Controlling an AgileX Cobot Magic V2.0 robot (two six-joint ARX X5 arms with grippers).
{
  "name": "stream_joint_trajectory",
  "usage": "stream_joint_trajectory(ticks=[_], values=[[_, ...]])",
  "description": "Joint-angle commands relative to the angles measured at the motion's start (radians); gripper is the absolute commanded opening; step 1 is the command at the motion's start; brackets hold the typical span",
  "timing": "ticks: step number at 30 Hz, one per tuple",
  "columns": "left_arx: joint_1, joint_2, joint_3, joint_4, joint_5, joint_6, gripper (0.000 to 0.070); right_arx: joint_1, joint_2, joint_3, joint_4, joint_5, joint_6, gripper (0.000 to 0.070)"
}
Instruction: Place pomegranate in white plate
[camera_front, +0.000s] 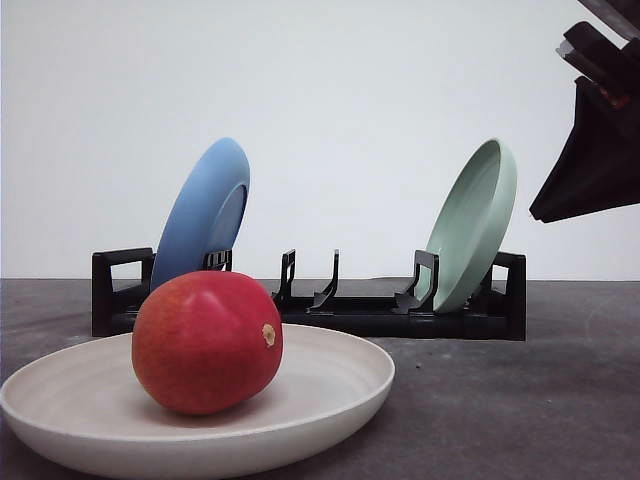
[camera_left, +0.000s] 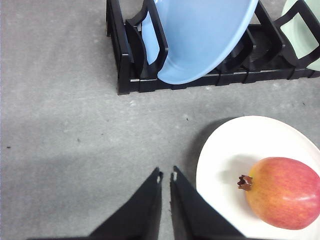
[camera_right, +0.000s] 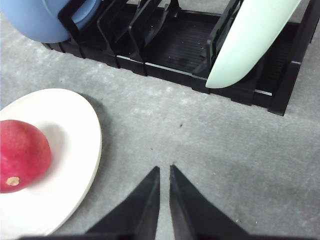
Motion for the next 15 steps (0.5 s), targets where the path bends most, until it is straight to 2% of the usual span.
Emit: stream_joint_trajectory(ticks=[1, 9, 11, 15], values=[[-0.001, 0.004, 0.013, 0.012, 0.002, 0.002, 0.0007, 0.004, 0.003, 0.002, 0.010, -0.001, 0.003, 0.0028], [0.008, -0.015, -0.008, 0.044, 0.000, 0.018, 0.0007, 0.004, 0.003, 0.002, 0.010, -0.001, 0.003, 0.0028], [0.017, -0.044, -0.047, 0.096, -0.001, 0.037, 0.0007, 0.004, 0.003, 0.002, 0.010, 0.000, 0.003, 0.0028], [0.047, -0.154, -0.193, 0.275, -0.005, 0.053, 0.0007, 0.004, 0.003, 0.002, 0.011, -0.001, 0.003, 0.0028]])
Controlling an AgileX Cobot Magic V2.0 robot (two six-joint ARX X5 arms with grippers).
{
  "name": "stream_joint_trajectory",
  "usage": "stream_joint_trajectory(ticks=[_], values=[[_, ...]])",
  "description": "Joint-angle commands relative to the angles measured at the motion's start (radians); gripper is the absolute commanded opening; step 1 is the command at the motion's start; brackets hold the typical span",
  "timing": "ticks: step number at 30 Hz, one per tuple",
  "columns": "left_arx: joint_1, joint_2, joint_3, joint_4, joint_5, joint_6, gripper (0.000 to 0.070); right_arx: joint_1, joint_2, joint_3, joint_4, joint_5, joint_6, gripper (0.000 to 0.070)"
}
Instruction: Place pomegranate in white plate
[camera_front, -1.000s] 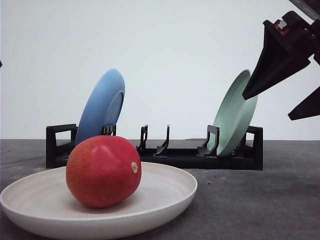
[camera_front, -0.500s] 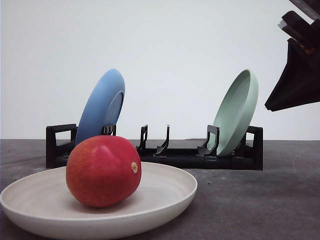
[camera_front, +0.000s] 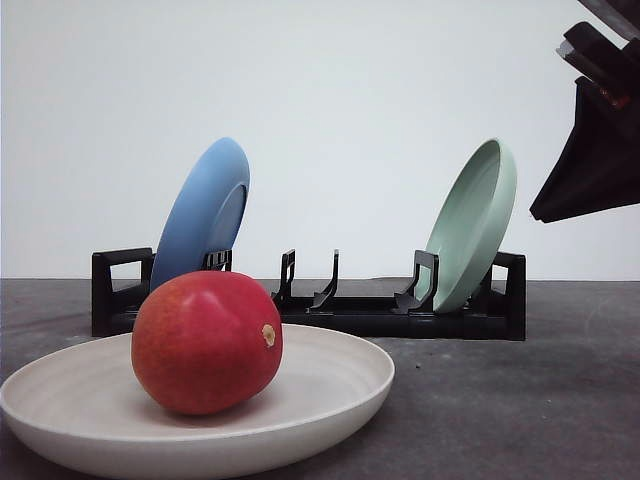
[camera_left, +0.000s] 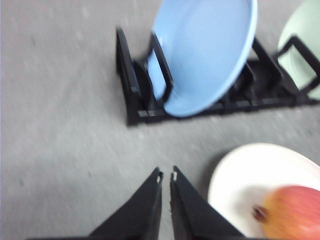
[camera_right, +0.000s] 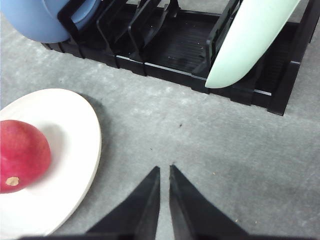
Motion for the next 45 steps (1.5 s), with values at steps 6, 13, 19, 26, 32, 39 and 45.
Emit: stream_joint_trajectory(ticks=[6, 13, 19, 26, 32, 39, 45], values=[[0.038, -0.226, -0.237, 0.219, -0.103, 0.029, 0.0011, 0.003, 0.003, 0.002, 0.010, -0.001, 0.003, 0.0028], [0.058, -0.441, -0.372, 0.218, -0.165, 0.029, 0.0011, 0.003, 0.003, 0.002, 0.010, -0.001, 0.003, 0.0028], [0.061, -0.542, -0.437, 0.218, -0.163, 0.034, 0.0010, 0.003, 0.003, 0.002, 0.010, 0.000, 0.003, 0.0028], [0.089, -0.545, -0.479, 0.224, -0.163, 0.030, 0.0011, 0.003, 0.003, 0.002, 0.012, -0.001, 0.003, 0.0028], [0.112, -0.545, -0.479, 0.224, -0.163, 0.030, 0.0011, 0.003, 0.003, 0.002, 0.012, -0.001, 0.003, 0.0029], [0.112, -0.544, -0.479, 0.224, -0.163, 0.030, 0.0011, 0.003, 0.003, 0.002, 0.013, -0.001, 0.003, 0.0028], [0.112, -0.544, -0.479, 0.224, -0.163, 0.030, 0.0011, 0.003, 0.003, 0.002, 0.013, -0.001, 0.003, 0.0028]])
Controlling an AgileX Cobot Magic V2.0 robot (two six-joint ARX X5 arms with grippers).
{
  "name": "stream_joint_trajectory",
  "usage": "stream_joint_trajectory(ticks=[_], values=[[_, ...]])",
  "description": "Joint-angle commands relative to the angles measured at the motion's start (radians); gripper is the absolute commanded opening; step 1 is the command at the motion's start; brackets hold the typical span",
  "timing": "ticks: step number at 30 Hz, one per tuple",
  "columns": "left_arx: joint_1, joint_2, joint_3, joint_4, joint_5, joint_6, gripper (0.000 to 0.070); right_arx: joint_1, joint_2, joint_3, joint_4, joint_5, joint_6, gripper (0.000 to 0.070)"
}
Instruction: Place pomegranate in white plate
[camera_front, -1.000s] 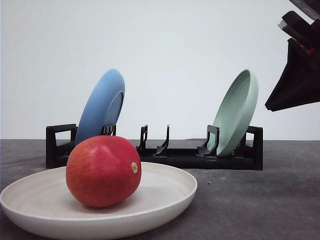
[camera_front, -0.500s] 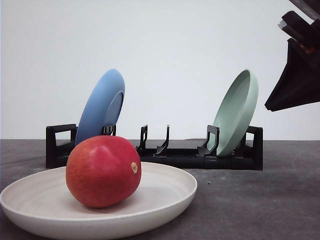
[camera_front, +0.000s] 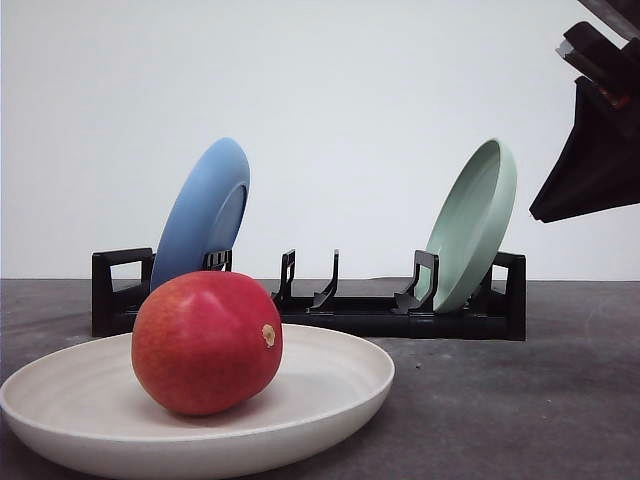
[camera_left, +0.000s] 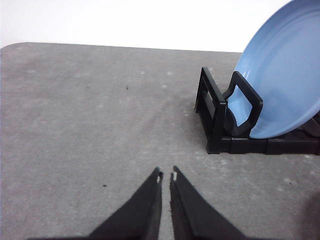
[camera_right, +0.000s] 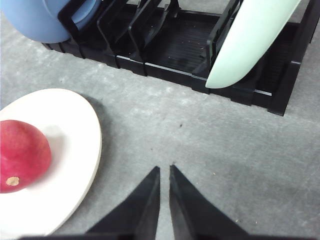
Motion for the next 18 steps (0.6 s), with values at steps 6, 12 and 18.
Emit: stream_joint_trajectory(ticks=[6, 12, 18], values=[[0.001, 0.000, -0.011, -0.002, -0.003, 0.007, 0.0011, 0.004, 0.003, 0.002, 0.013, -0.001, 0.003, 0.0029], [0.001, -0.001, -0.011, -0.002, -0.003, 0.007, 0.0011, -0.002, -0.031, 0.000, 0.001, 0.052, -0.131, 0.0029], [0.001, -0.001, -0.011, -0.002, -0.003, 0.007, 0.0011, -0.023, -0.179, -0.085, 0.038, 0.232, -0.181, 0.0029]])
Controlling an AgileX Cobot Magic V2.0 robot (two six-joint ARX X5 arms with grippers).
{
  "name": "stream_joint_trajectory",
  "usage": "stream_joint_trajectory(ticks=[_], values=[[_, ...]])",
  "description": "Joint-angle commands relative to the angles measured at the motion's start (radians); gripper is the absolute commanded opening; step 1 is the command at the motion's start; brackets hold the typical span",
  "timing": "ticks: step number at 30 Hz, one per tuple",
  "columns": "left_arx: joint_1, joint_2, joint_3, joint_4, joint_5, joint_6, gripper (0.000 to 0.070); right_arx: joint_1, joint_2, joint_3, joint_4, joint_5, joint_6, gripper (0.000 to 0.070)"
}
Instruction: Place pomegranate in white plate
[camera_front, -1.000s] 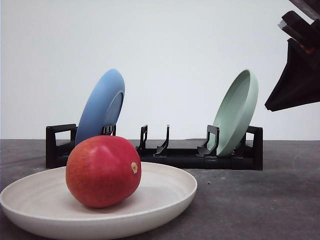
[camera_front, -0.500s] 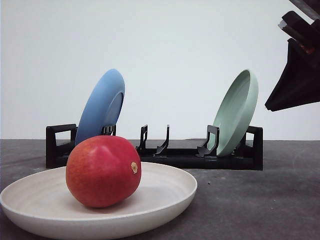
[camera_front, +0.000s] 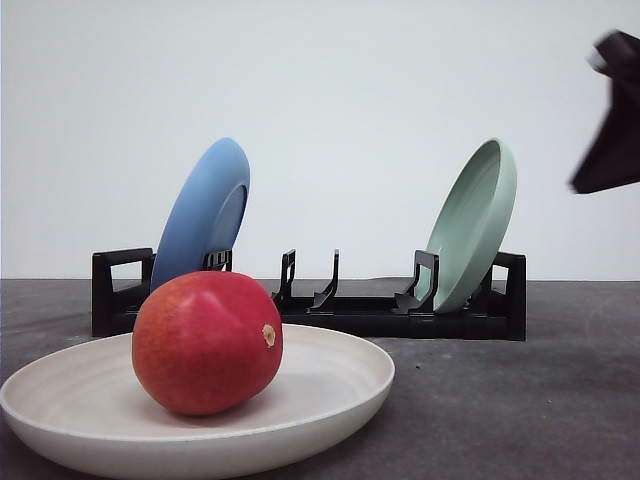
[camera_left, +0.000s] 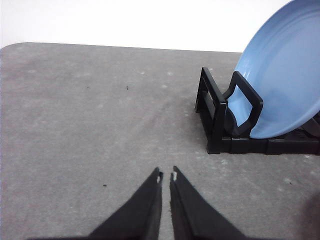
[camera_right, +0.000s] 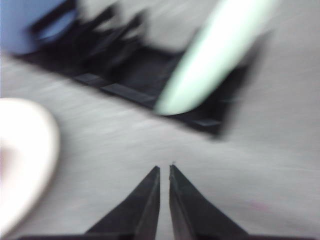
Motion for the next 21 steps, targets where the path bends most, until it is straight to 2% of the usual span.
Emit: stream_joint_trajectory(ticks=[1, 11, 21], values=[[0.001, -0.001, -0.011, -0.002, -0.003, 0.007, 0.0011, -0.013, -0.055, -0.047, 0.022, 0.041, -0.029, 0.0029], [0.001, -0.001, -0.011, -0.002, -0.003, 0.007, 0.0011, -0.184, -0.466, -0.336, 0.083, 0.055, -0.028, 0.0029], [0.001, -0.001, -0.011, -0.002, -0.003, 0.007, 0.0011, -0.302, -0.694, -0.426, 0.057, 0.053, -0.033, 0.0029]])
